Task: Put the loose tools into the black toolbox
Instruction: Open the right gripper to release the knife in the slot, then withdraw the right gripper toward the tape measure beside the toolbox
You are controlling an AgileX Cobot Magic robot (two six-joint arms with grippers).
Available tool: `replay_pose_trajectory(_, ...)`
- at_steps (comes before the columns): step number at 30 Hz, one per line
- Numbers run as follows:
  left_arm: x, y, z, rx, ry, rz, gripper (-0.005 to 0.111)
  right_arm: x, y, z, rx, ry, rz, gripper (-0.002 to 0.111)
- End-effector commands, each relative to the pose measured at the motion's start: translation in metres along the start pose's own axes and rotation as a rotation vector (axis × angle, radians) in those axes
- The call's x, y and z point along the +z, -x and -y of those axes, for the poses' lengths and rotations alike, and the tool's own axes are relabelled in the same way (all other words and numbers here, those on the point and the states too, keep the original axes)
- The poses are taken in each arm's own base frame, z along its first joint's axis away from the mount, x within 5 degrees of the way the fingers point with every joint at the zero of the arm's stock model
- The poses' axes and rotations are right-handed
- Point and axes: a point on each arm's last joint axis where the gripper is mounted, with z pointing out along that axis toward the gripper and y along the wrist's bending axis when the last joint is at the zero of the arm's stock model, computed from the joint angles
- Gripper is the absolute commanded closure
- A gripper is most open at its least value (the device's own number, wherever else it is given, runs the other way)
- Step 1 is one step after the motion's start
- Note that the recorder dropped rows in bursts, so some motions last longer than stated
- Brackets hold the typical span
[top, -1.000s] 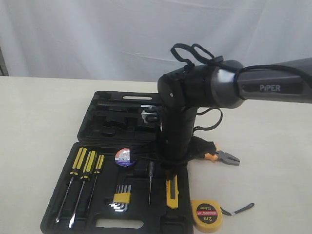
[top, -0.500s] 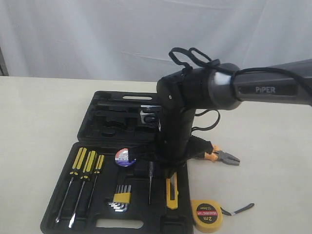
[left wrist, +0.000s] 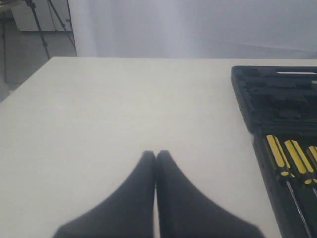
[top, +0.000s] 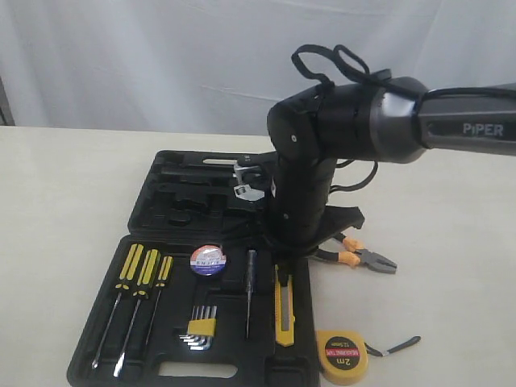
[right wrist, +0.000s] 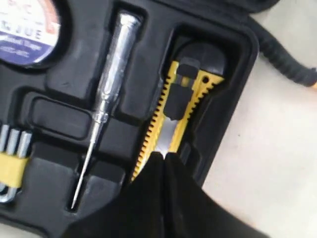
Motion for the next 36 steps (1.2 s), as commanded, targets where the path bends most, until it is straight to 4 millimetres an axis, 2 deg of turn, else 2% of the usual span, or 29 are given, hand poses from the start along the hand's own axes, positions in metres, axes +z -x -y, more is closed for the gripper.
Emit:
replay_pose_trajectory(1,0.000,0.000,0.001,-0.011,-0.007,0.007,0.107,-0.032,-0.002,0.004,-0.056,0.010,0.066,0.109)
replay_pose_trajectory(8,0.000,0.000,0.001,-0.011,-0.007,0.007,0.107,-0.095,-0.018,0.022,-0.083,-0.032,0.179,0.109)
replay_pose_trajectory(11,0.000,0.000,0.001,-0.011,-0.007,0.007,0.107,-0.117,-0.040,0.034,-0.083,-0.060,0.170,0.109)
replay_pose_trajectory(16,0.000,0.000,0.001,-0.011,-0.007,0.007,0.107,-0.134,-0.085,0.051,-0.065,-0.038,0.168,0.109)
replay_pose_trajectory(19,0.000,0.000,0.001,-0.011,-0.007,0.007,0.107,-0.131,-0.111,0.058,-0.037,-0.007,0.160,0.109)
replay_pose_trajectory(21,0.000,0.000,0.001,-0.011,-0.007,0.007,0.107,-0.121,-0.125,0.057,-0.026,0.045,0.143,0.109)
replay_pose_trajectory(25,0.000,0.000,0.001,-0.011,-0.007,0.007,0.107,-0.100,-0.137,0.057,-0.036,0.078,0.114,0.109)
replay_pose_trajectory(30,0.000,0.000,0.001,-0.011,-0.007,0.007,0.107,-0.078,-0.133,0.054,-0.049,0.065,0.078,0.109)
replay_pose_trajectory(36,0.000,0.000,0.001,-0.011,-0.007,0.007,0.107,-0.047,-0.115,0.047,-0.070,0.063,0.075,0.109)
